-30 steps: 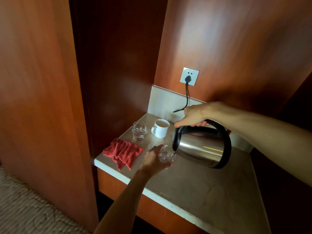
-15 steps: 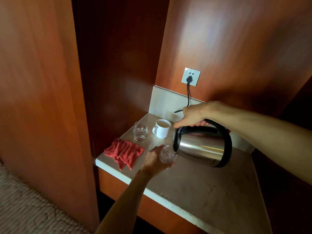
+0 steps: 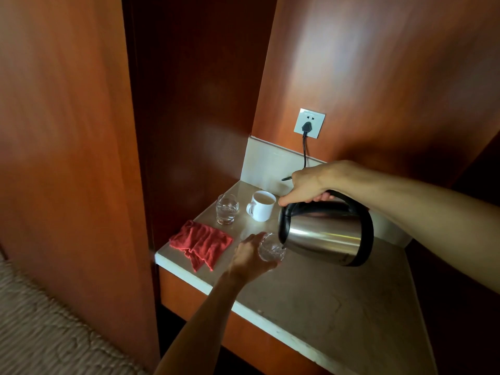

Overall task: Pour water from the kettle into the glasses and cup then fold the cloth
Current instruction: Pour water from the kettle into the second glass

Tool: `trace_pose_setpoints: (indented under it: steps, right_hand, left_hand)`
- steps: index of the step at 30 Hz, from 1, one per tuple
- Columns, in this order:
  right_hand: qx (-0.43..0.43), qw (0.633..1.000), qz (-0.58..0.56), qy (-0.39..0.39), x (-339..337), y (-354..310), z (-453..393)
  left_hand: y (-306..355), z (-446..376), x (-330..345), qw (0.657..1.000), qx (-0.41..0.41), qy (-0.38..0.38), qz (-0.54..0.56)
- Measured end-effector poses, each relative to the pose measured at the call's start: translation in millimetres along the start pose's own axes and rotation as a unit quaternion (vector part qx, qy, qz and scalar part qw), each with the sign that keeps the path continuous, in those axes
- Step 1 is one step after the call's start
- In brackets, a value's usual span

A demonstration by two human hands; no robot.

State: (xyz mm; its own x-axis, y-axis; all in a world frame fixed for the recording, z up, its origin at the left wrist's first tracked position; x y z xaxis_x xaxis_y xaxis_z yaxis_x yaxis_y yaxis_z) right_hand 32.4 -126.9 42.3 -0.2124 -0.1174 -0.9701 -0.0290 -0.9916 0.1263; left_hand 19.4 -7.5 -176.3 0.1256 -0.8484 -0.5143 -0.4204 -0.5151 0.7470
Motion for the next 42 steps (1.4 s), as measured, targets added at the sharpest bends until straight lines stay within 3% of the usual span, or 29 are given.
trace_pose_setpoints:
  steps: [24, 30, 42]
  right_hand:
    - [0.0, 0.992, -0.119, 0.051, 21.5, 60.1, 11.7]
    - [0.001, 0.975, -0.215, 0.061, 34.0, 80.4, 10.8]
    - [0.014, 0.974, -0.219, 0.063, 37.3, 83.0, 9.9]
  left_hand:
    - [3.8, 0.6, -1.6, 1.0, 0.0, 0.004, -0.006]
    - [4.2, 1.2, -1.2, 1.0, 0.011, 0.019, -0.008]
    - [4.7, 1.2, -3.4, 1.0, 0.019, 0.024, 0.004]
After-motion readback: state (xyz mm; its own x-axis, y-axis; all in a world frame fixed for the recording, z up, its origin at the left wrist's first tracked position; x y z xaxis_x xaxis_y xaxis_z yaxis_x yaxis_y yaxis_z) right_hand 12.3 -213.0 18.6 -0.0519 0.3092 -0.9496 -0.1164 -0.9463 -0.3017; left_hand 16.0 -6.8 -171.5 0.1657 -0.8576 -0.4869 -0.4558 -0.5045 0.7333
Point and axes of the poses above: each hand's wrist, its own z-axis away from the middle knuckle, its own x-axis out of the palm, y = z × x, the point moved 5 cm from there along -z, towards the middle knuckle, and after that the axes turned 11 degrees about y, right-handed, at the moved point
